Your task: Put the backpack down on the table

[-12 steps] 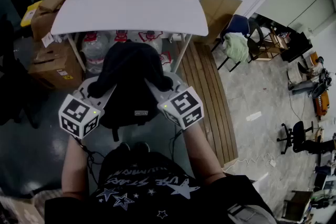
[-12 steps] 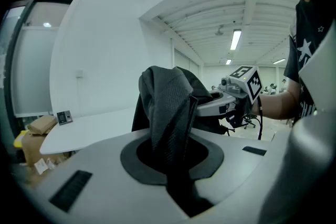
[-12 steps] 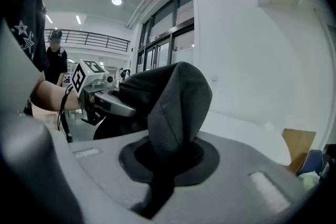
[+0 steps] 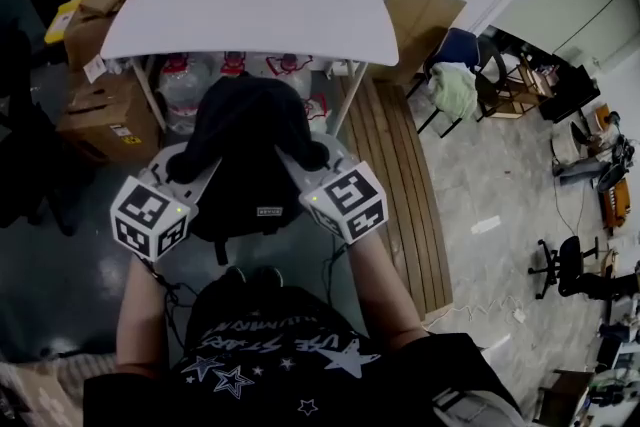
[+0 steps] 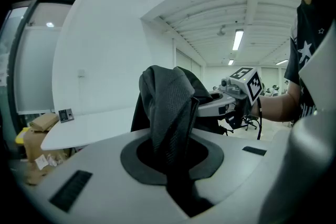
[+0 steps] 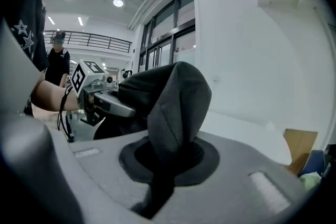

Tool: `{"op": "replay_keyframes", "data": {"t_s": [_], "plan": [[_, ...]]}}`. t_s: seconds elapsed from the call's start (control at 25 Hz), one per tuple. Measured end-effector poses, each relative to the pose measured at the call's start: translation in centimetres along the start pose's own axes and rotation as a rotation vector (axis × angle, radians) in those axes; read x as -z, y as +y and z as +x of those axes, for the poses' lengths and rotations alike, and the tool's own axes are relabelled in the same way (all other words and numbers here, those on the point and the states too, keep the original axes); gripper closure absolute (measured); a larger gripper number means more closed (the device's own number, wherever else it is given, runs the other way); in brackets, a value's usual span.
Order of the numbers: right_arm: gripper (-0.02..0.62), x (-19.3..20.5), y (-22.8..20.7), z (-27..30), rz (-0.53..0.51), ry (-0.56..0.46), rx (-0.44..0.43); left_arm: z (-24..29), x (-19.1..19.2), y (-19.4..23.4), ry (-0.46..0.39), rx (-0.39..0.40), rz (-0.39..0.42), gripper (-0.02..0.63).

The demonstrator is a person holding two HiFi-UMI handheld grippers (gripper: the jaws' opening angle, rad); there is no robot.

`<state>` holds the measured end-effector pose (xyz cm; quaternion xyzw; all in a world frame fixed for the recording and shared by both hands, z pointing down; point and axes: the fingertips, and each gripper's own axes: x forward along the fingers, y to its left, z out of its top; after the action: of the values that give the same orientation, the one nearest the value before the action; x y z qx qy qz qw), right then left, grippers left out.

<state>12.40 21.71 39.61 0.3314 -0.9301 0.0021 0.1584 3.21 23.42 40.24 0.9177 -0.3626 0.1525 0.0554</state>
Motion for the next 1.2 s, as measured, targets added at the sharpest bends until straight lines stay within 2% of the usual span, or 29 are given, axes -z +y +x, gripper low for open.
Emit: {"op": "replay_keyframes", "data": {"t_s": [0.56, 0.92, 1.2], "plan": [[0.571, 0.4, 1.3, -1.4, 0.0, -0.01, -0.053, -1.3, 0.7, -2.2, 0.007, -0.042, -0.016, 0.555], [0.571, 0.4, 0.3, 2.8, 0.018, 0.023, -0.04, -0.3, 1.6, 2.1, 0.013, -0.02, -0.023, 0.555], [0.571, -0.9, -1.9, 8.2, 0.029, 0.036, 0.008, 1.5, 1.5, 8.3, 0.003, 0.032, -0.018, 0.556]]}}
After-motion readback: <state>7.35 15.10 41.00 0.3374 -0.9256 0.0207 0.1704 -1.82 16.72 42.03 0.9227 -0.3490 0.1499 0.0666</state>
